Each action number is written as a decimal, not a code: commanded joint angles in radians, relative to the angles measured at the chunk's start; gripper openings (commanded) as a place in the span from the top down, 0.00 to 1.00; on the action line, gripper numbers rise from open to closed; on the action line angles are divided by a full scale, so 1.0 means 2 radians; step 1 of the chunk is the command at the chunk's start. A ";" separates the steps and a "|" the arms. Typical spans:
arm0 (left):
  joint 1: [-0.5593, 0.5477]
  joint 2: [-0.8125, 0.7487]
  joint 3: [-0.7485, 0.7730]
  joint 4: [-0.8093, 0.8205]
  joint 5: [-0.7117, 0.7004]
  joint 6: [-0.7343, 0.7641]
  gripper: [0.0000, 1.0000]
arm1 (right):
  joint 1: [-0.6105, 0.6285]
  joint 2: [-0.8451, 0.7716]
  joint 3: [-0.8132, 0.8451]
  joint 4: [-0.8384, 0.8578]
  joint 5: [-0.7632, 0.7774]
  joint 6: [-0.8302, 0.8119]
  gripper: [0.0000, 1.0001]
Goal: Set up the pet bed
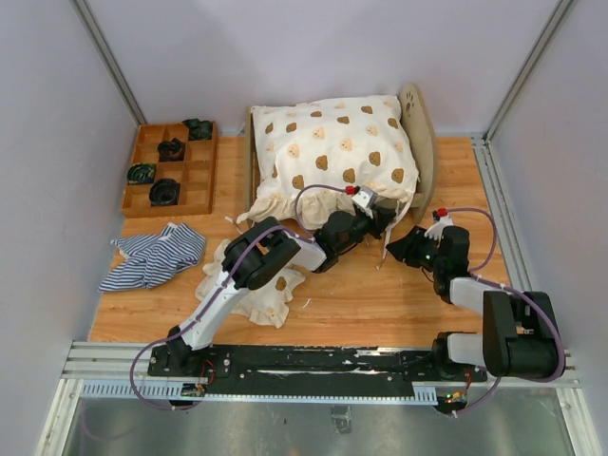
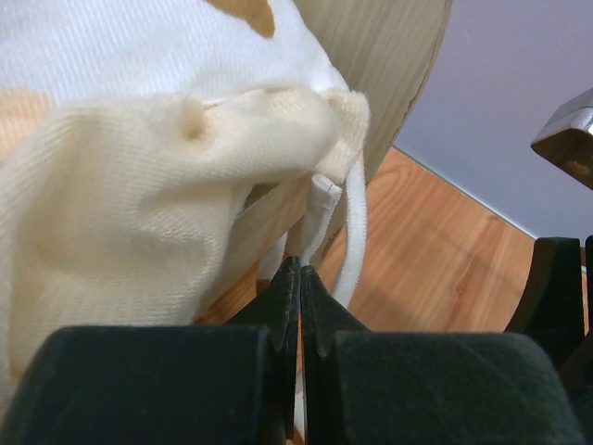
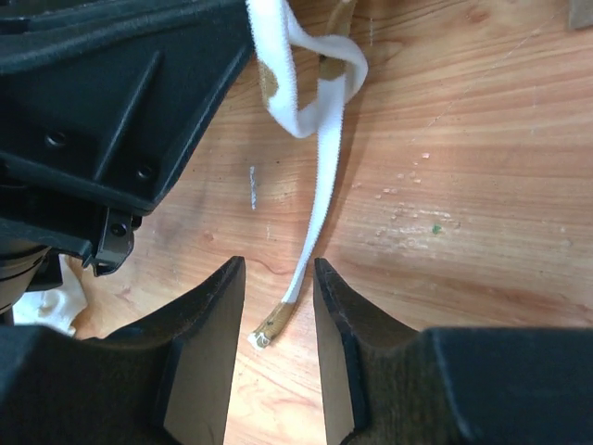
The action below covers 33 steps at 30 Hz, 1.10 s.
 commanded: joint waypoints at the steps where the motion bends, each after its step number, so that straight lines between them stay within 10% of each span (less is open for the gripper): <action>1: 0.001 -0.030 -0.012 0.025 -0.003 -0.020 1.00 | 0.030 0.014 0.018 0.017 0.061 -0.009 0.64; 17: 0.001 -0.046 -0.029 0.029 -0.022 -0.006 1.00 | 0.085 0.136 0.051 0.079 0.105 -0.008 0.69; 22: 0.001 -0.051 -0.029 0.037 -0.017 -0.008 1.00 | 0.084 0.144 0.062 0.030 0.156 -0.017 0.99; 33: 0.001 -0.123 -0.073 0.053 -0.064 0.061 1.00 | 0.040 0.078 0.108 -0.096 0.271 0.005 1.00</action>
